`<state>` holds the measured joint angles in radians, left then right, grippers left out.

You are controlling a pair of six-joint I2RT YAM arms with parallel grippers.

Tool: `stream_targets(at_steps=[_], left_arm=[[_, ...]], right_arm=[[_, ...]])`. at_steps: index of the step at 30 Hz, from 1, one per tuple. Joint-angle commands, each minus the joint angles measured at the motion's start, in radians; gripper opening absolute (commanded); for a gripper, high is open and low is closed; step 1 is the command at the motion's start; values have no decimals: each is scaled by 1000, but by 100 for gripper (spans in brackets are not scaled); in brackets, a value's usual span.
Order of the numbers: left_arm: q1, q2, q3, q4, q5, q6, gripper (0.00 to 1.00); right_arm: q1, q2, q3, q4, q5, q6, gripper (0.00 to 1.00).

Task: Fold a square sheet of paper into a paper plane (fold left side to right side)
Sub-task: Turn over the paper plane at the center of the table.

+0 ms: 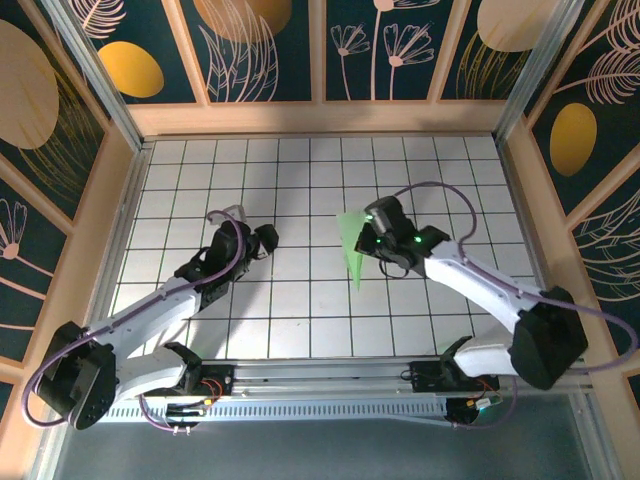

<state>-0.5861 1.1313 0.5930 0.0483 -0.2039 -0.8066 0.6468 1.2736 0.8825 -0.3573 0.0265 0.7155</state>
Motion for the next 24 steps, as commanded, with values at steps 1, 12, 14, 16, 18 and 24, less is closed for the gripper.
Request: stream_targets(at_steps=[1, 12, 14, 16, 18, 24], left_arm=[[11, -19, 4, 10, 55, -34, 67], [11, -51, -2, -19, 32, -59, 69], [11, -53, -7, -19, 34, -64, 70], [10, -54, -10, -22, 35, -69, 70], [10, -54, -12, -30, 33, -69, 70], [10, -55, -14, -38, 25, -74, 71]], right_arm=[[-78, -35, -90, 311, -329, -154, 0], [-160, 209, -202, 734, -617, -176, 0], [-160, 284, -199, 790, -632, -162, 0], [-162, 362, -189, 842, -664, -147, 0], [-162, 422, -177, 871, -672, -130, 0], [-169, 526, -177, 915, -650, -82, 0]])
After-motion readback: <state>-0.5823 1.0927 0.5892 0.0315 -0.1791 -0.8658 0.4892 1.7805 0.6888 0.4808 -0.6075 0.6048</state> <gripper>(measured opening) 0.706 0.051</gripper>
